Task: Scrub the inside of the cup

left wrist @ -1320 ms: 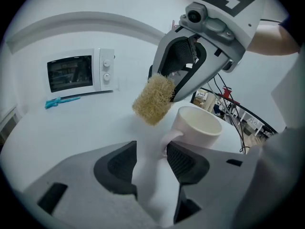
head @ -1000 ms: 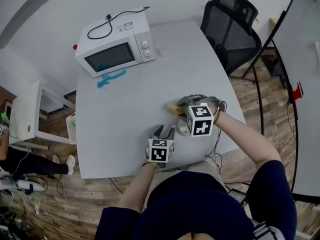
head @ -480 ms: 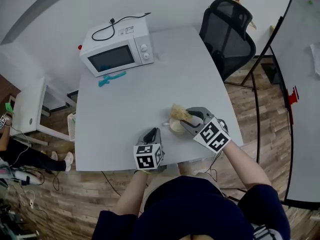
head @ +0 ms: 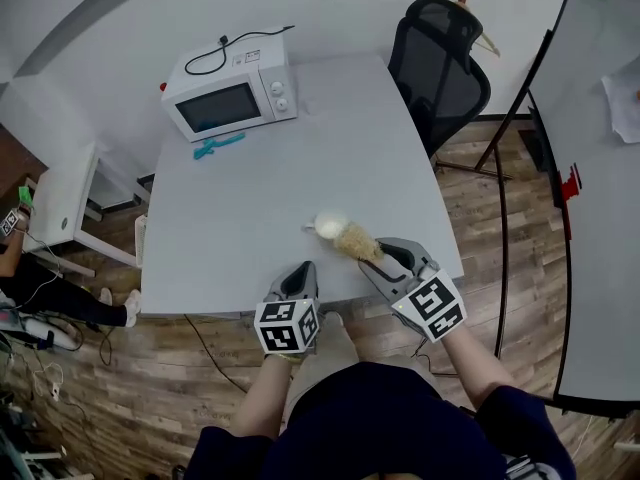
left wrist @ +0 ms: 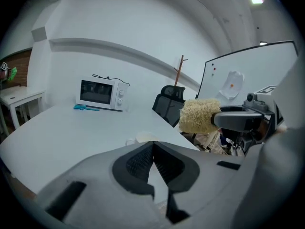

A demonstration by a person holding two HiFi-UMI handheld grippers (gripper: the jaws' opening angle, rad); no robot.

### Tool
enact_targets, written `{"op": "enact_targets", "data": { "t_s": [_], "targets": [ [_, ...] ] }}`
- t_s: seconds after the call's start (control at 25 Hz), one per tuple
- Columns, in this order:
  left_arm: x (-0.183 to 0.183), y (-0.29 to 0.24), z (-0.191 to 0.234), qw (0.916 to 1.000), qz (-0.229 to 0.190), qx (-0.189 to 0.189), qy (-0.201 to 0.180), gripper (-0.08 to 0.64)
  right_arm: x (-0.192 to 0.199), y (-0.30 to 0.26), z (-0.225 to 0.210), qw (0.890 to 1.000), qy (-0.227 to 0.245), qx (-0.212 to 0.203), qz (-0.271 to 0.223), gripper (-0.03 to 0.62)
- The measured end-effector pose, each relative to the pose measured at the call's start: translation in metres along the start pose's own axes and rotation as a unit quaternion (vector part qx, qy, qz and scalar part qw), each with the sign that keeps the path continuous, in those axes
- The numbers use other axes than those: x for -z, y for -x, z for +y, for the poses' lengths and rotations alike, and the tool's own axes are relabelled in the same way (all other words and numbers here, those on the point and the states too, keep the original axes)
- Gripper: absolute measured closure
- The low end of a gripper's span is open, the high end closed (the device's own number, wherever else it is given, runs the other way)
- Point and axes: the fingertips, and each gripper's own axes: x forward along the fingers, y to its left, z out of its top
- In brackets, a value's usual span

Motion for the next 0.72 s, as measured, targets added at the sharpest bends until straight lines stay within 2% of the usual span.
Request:
{"op": "enact_targets", "data": {
  "t_s": [0.32,0.6,0.72],
  "targets": [
    [0.025,0.045,-0.049,0.9998,-0.013,0.006,0.016,0.543,0.017,0.068,0.031,0.998,-0.050,0.023,-0.042,0.434],
    [0.051,0.080,-0.069,0.9994,-0.020,0.004,0.028,0.543,0.041,0.107,0.045,0.991,-0.105,0.041,-0.067,0.434],
    [0.058,0.090,-0.074,0.9992,-0.026,0.005,0.031,0.543,0.048,0.117,0.050,0.990,-0.110,0.045,-0.070,0.434]
  ]
}}
